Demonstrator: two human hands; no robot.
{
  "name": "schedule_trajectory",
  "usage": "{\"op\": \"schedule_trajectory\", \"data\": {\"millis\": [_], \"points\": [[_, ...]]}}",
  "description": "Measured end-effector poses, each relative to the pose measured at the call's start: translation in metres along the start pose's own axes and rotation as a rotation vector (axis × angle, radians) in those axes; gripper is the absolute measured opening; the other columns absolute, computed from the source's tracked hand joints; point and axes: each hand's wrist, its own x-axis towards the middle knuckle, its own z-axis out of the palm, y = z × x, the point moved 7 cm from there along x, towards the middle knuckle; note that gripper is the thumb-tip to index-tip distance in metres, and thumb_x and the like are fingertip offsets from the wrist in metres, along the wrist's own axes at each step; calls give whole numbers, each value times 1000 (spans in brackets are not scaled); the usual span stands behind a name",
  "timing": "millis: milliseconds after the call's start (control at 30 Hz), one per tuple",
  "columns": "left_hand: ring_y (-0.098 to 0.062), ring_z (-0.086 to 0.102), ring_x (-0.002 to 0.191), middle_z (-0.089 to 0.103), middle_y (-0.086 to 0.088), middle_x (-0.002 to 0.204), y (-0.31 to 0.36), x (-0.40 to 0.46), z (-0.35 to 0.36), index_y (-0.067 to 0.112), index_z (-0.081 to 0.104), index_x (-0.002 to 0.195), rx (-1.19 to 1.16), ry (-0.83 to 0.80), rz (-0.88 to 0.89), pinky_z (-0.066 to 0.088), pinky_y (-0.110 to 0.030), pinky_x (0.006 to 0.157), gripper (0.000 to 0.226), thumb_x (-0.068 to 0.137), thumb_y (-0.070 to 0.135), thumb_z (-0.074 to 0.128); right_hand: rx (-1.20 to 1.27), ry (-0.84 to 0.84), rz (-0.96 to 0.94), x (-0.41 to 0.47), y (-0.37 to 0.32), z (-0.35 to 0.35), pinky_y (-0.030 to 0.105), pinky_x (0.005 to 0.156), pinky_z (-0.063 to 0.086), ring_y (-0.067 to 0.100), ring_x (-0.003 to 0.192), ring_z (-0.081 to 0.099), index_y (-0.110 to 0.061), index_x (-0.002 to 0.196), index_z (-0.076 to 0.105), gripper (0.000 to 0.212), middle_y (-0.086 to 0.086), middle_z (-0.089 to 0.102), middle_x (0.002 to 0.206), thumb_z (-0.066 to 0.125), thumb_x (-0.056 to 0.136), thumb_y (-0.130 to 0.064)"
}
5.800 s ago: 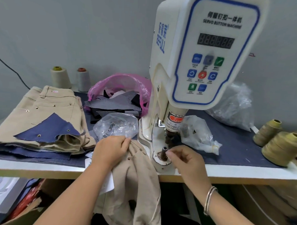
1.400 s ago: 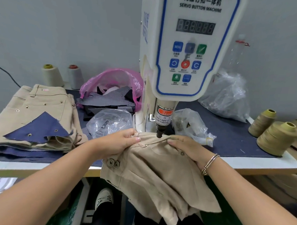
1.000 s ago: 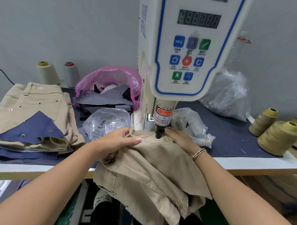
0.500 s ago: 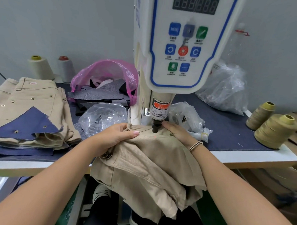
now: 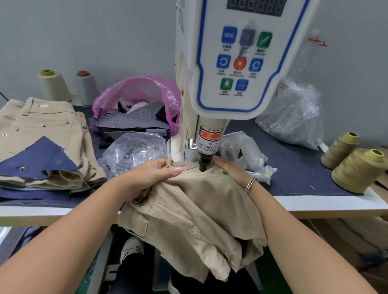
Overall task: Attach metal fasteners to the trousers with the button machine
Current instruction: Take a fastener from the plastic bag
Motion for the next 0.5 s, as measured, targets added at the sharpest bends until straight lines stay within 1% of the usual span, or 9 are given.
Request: {"op": "schedule_trajectory", "data": {"millis": [67, 133, 167, 233, 333, 367, 433, 500], "points": [[-32, 54, 95, 58, -30, 121, 1, -1, 0, -1, 55, 120, -4, 0, -2, 32, -48, 85, 74, 70, 49, 78, 11, -1, 7, 0, 0, 0, 32, 114, 27, 13, 122, 49, -27, 118, 56, 23, -4, 56, 124, 45, 98, -28], [-31, 55, 95, 59, -29, 120, 1, 0, 0, 3, 58, 118, -12, -1, -2, 34, -48, 86, 66, 73, 46, 78, 10, -1, 5, 0, 0, 0, 33, 115, 26, 12, 121, 49, -27, 117, 57, 23, -4, 56, 126, 44, 98, -29], [-32, 53, 96, 58, -30, 121, 1, 0, 0, 3, 58, 119, -12, 3, -6, 32, -48, 85, 65, 73, 45, 77, 7, 1, 7, 0, 0, 0, 33, 115, 26, 12, 121, 49, -26, 118, 57, 24, -3, 56, 128, 45, 98, -29], [-33, 50, 96, 56, -31, 123, 0, -1, -1, 0, 54, 122, -10, 8, -13, 28, -46, 84, 71, 72, 47, 72, 21, 5, 14, -1, -1, 0, 31, 114, 27, 11, 119, 50, -26, 117, 58, 24, -2, 57, 127, 45, 98, -30], [-33, 53, 96, 57, -30, 122, 2, -1, 1, -2, 53, 123, -2, 0, -9, 32, -47, 86, 72, 73, 45, 74, 56, 1, 15, -4, -4, 2, 25, 106, 32, 6, 108, 55, -30, 102, 62, 18, -5, 59, 119, 45, 98, -27], [-32, 56, 97, 59, -29, 121, 2, -1, 1, -2, 53, 123, 2, -3, -3, 35, -47, 87, 70, 75, 43, 76, 57, 0, 15, -5, -6, 2, 23, 103, 33, 5, 106, 55, -30, 101, 62, 18, -5, 60, 117, 44, 98, -27], [-29, 58, 96, 62, -27, 118, 2, 0, 1, -6, 50, 124, 10, -2, 8, 40, -46, 88, 71, 74, 40, 73, 75, -18, 8, -6, -7, 3, 22, 102, 33, 7, 107, 56, -28, 102, 63, 21, -6, 61, 115, 42, 99, -25], [-28, 58, 95, 61, -28, 119, 2, 0, 0, -9, 47, 125, 30, 1, 13, 40, -41, 86, 75, 73, 40, 69, 118, -32, 7, -7, -7, 5, 22, 102, 36, 3, 101, 58, -27, 98, 65, 25, -10, 65, 106, 41, 100, -23]]}}
